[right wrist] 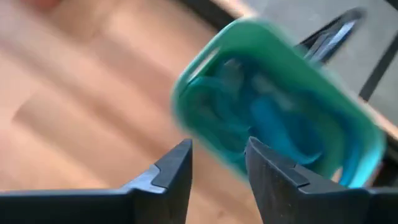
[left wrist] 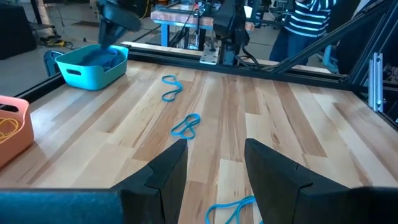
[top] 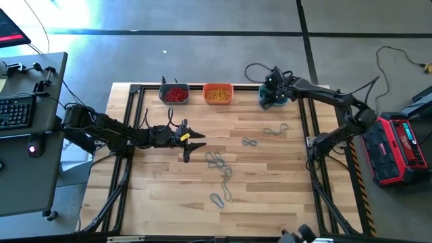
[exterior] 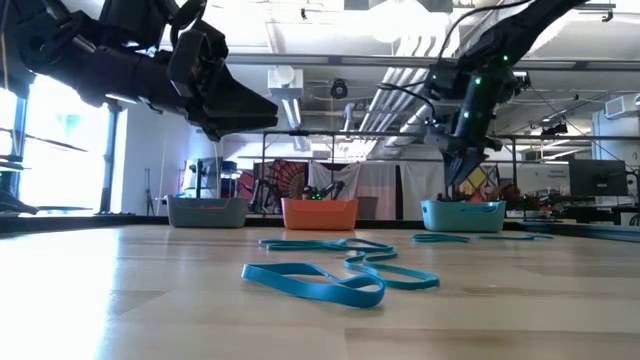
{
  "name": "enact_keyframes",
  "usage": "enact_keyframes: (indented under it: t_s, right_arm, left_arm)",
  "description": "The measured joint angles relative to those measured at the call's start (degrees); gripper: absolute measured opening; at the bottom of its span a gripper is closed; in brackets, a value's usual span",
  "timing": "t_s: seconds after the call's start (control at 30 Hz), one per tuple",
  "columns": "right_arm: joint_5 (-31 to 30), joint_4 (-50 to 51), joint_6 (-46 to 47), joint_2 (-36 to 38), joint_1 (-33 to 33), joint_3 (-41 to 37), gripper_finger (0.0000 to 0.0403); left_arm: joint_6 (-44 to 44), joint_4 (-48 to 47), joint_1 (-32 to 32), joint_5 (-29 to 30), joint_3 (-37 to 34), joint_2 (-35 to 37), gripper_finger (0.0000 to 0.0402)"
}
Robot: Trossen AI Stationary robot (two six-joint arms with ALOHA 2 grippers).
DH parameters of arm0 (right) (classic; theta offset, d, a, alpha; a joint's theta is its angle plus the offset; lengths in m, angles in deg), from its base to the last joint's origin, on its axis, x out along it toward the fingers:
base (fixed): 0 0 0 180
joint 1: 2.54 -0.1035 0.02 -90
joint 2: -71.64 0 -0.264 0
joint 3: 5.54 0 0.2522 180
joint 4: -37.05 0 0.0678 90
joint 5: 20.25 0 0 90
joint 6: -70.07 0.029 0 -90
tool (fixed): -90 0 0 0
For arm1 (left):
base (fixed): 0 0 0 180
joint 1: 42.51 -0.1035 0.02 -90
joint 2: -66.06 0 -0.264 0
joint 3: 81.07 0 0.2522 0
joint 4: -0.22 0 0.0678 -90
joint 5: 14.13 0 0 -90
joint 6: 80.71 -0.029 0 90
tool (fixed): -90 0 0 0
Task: Sort rubber bands into baskets
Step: Put the blue rubber band into the light blue bin
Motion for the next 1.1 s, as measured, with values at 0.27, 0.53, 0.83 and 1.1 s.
enact_keyframes:
  t_s: [0.27,0.53,0.83,1.1]
  right_arm:
    - [10.17,4.43,-6.53,0.31,-14.66,-0.04,0.0119]
    - [10.57,4.08,-2.6,-0.91,-30.62,-0.07,0.0119]
    - [6.2,3.53,4.08,-7.66,-38.85,-0.07,0.0119]
    - [1.45,1.83,3.64,-14.68,-39.45,-0.02,0.0119]
  left_arm:
    - [-0.4,-0.17,0.0,0.0,0.0,0.0,0.0154]
    - [-0.45,-1.26,0.0,0.0,0.02,0.0,0.0154]
    - [-1.43,-1.15,0.0,0.02,0.02,0.0,0.0154]
    - [-1.43,-1.27,0.0,0.02,0.02,0.0,0.0154]
